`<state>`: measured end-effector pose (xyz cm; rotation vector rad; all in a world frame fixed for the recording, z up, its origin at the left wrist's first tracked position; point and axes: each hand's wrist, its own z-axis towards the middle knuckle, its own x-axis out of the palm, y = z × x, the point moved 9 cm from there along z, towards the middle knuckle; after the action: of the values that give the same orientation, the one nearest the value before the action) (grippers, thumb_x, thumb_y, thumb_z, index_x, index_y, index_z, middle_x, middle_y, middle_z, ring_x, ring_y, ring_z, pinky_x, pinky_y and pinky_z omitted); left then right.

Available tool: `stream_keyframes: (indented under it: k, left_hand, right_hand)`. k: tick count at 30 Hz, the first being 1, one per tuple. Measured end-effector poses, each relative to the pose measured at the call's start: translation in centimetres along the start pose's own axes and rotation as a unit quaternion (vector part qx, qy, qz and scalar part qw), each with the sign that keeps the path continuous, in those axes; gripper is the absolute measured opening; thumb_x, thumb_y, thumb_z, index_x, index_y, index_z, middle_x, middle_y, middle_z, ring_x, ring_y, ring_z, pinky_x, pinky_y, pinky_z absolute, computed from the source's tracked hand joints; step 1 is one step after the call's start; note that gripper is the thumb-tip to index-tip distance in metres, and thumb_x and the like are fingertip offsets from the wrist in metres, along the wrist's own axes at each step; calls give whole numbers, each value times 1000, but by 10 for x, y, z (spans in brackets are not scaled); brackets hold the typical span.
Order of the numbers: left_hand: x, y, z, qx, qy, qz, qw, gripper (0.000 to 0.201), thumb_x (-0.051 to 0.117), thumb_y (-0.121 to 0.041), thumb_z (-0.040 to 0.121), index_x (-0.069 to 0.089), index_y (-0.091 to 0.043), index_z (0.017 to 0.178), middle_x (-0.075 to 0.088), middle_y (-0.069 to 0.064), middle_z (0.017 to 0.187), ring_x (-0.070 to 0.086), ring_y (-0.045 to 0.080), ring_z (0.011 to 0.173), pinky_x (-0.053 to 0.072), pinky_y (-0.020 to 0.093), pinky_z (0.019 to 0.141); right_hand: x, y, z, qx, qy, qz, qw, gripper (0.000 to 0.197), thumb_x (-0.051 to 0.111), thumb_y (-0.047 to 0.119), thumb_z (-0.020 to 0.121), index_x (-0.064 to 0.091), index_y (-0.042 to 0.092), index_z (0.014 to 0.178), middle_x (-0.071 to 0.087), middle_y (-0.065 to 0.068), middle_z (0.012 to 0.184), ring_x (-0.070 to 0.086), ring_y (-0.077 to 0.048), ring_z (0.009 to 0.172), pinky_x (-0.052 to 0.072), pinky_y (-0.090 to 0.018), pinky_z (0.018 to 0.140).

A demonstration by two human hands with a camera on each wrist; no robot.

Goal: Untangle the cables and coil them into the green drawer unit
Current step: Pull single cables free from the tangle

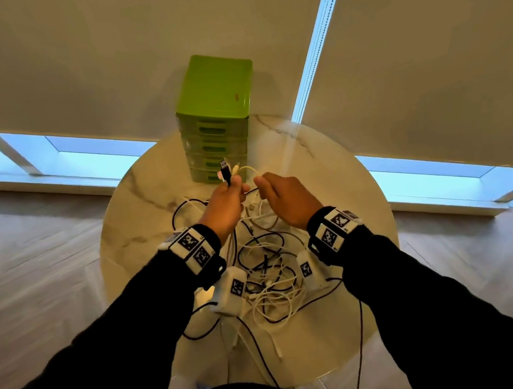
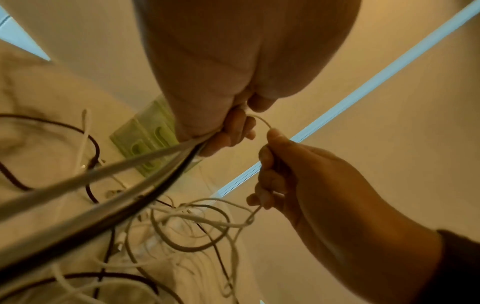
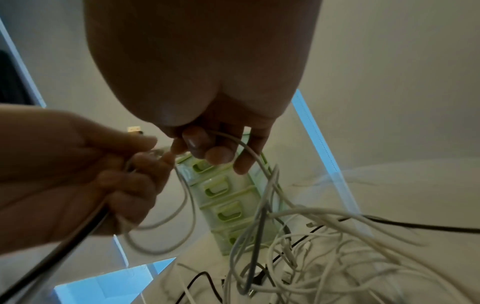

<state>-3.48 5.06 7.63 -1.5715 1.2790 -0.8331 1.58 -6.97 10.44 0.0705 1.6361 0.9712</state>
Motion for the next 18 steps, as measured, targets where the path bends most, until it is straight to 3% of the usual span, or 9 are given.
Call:
stream_keyframes:
  k: [2,5,9,11,13,15,16,18]
  left_hand:
    - [5,-10,-3,14,7,-43,999,40,30,-41,109,57,-18,90,44,-5,66,37,8,52,31,25,52]
    - [9,-27,-5,51,6,-63,997,34,36,-39,109,54,-21,87,47,-6,62,44,3,45,38,18,47]
    - [8,-32,4,54,-19,-110,992,25,32,-28,110,57,-21,108,50,-2,75,39,2,45,34,19,48]
    - [0,-35,7,56,-41,-122,990,23,32,-26,109,55,-22,107,49,-5,72,35,5,51,31,23,54]
    - [-14,-44,9,77,-63,-124,987,23,33,-26,107,52,-23,93,46,-8,67,34,7,55,30,25,55]
    - [-33,-55,11,99,-87,-119,984,28,33,-26,106,50,-21,85,42,-9,63,33,7,54,29,25,54]
    - [-43,-60,11,108,-99,-121,982,30,33,-27,106,52,-16,86,41,-9,63,32,6,54,29,25,53]
    - [-59,-65,12,115,-118,-116,979,36,31,-29,107,57,-5,106,42,-8,66,33,5,54,31,22,52]
  right_hand:
    - [5,16,-6,-33,29,-6,999,27,32,40,108,49,30,89,65,-1,81,61,-26,73,50,-42,71]
    - [16,25,-13,-68,62,-8,996,26,33,36,109,49,29,90,62,2,81,59,-21,74,47,-40,72]
    - [25,6,-17,-61,84,51,993,29,33,33,109,52,21,91,57,8,80,54,-14,75,41,-28,71]
    - [37,-16,-22,-42,108,44,992,31,33,33,109,53,22,88,54,6,77,49,-10,70,35,-25,68]
    - [50,-46,-30,-2,145,32,989,31,32,34,110,47,36,82,52,10,75,47,-5,67,35,-22,66]
    - [61,-75,-42,35,179,-1,983,34,33,34,109,41,40,77,53,5,75,50,-14,68,38,-28,68]
    - [65,-86,-49,50,194,-17,980,35,34,34,109,41,39,76,54,2,76,51,-17,69,38,-31,70]
    - [64,-103,-58,77,196,-14,977,36,35,36,108,43,34,73,53,3,72,49,-16,65,37,-32,71]
